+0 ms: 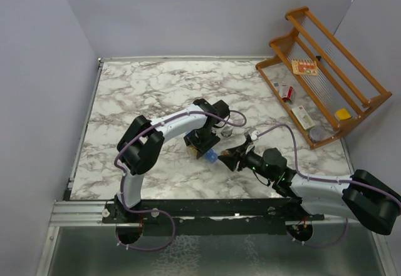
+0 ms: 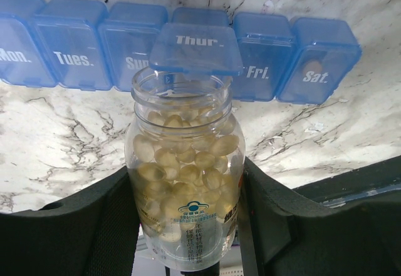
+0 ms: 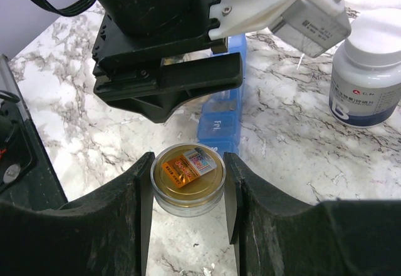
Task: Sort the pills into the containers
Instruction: Pour the pill into the pill container.
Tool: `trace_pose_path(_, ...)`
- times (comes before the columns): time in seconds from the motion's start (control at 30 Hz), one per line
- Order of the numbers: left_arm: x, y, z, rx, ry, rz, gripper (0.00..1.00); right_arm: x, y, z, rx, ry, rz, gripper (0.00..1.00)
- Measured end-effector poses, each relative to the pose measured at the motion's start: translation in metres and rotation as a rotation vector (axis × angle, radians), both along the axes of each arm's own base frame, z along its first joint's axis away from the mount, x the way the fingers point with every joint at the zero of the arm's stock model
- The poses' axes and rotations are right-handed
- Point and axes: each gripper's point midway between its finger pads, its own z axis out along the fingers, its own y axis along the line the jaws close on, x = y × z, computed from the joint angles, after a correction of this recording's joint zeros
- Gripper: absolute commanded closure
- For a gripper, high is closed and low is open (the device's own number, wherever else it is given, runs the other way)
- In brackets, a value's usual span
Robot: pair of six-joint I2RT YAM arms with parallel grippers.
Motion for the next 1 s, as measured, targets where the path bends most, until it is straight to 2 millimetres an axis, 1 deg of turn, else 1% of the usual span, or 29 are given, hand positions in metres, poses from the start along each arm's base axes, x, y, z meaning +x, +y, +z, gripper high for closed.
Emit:
trace_pose_path(0.1,0.003,-0.004,0.003,-0.014,-0.013,0.000,1.00,0.000,0.000,-0.001,-0.002,0.001,-0.002,0.99)
trace_pose_path(0.37,0.004,-0.004,0.011,-0.042,-0.037,0.001,1.00,0.001,-0.001,-0.001,-0.006,0.000,-0.006,0.99)
trace_pose_path(0.6,-0.005,0.004,0.003,-0.021,-0.014,0.001,1.00,0.001,-0.002,-0.001,-0.006,0.000,-0.008,0.99)
trace_pose_path(0.77,-0.004,0.004,0.005,-0.019,-0.016,-0.001,1.00,0.001,-0.002,-0.001,-0.007,-0.001,-0.010,0.99)
trace_pose_path(0.87,0.000,-0.002,0.009,-0.041,-0.024,-0.002,1.00,0.001,-0.002,0.000,-0.007,-0.004,-0.010,0.99)
trace_pose_path(0.93,-0.004,-0.002,0.004,-0.048,-0.006,0.000,1.00,0.001,-0.002,0.000,-0.007,-0.005,-0.010,0.99)
trace_pose_path(1.0,-0.010,0.003,-0.003,-0.030,0.018,0.000,1.00,0.001,-0.002,0.000,-0.007,-0.005,-0.009,0.99)
